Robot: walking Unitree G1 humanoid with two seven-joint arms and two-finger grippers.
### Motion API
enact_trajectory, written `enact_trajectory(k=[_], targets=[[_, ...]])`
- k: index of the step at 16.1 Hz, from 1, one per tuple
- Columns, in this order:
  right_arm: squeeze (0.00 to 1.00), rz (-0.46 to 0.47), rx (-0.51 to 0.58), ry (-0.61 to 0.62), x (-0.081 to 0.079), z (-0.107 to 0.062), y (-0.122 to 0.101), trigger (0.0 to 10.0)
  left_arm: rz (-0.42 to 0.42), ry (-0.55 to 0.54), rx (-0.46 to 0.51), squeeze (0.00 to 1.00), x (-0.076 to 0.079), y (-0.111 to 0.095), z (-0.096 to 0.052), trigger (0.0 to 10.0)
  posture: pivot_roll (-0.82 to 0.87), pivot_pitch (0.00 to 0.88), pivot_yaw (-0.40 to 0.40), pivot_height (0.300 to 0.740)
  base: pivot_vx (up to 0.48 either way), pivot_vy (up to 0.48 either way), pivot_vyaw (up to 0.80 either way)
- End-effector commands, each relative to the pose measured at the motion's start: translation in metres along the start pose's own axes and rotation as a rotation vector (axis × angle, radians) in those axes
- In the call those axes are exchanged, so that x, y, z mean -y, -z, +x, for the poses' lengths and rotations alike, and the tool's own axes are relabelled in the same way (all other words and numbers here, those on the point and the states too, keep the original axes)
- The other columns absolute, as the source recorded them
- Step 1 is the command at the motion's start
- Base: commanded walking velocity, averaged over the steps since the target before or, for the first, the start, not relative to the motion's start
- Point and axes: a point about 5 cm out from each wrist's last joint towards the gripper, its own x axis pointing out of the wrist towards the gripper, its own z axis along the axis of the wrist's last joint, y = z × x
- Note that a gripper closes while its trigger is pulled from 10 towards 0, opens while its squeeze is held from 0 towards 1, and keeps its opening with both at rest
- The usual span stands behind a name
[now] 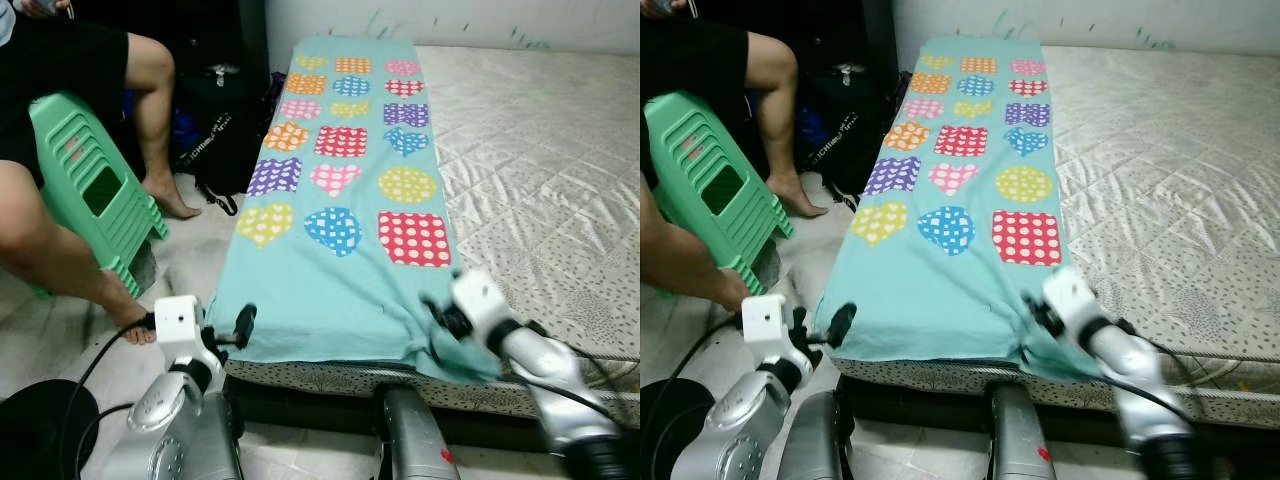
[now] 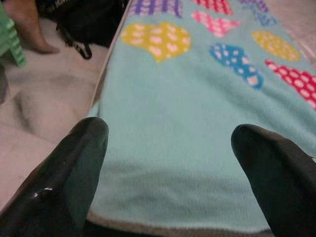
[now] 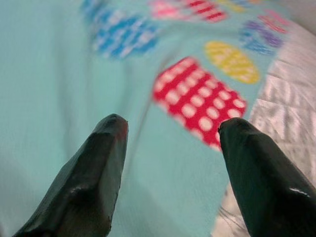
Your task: Clean up the room
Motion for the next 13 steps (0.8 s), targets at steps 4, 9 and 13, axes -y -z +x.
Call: enact_trajectory(k=[4,9,13], targets=[[0.0,0.322,0.088,0.228,0.001,0.005,-0.017,10.0,0.006,-0.001,0.041,0.0,-0.002,-0.008,0.007,10.0,-0.09,0.0,0.028,0.526,0.0,0.0,0.0],[0.0,0.388,0.112,0.323,0.01,0.012,-0.031,10.0,0.011,0.009,0.061,0.0,-0.003,-0.012,0.015,10.0,-0.1,0.0,0.032,0.584,0.0,0.0,0.0],[0.0,0.409,0.128,0.366,0.015,0.014,-0.036,10.0,-0.004,0.01,0.066,0.0,0.003,-0.008,0.017,10.0,-0.1,0.0,0.034,0.638,0.0,0.0,0.0]])
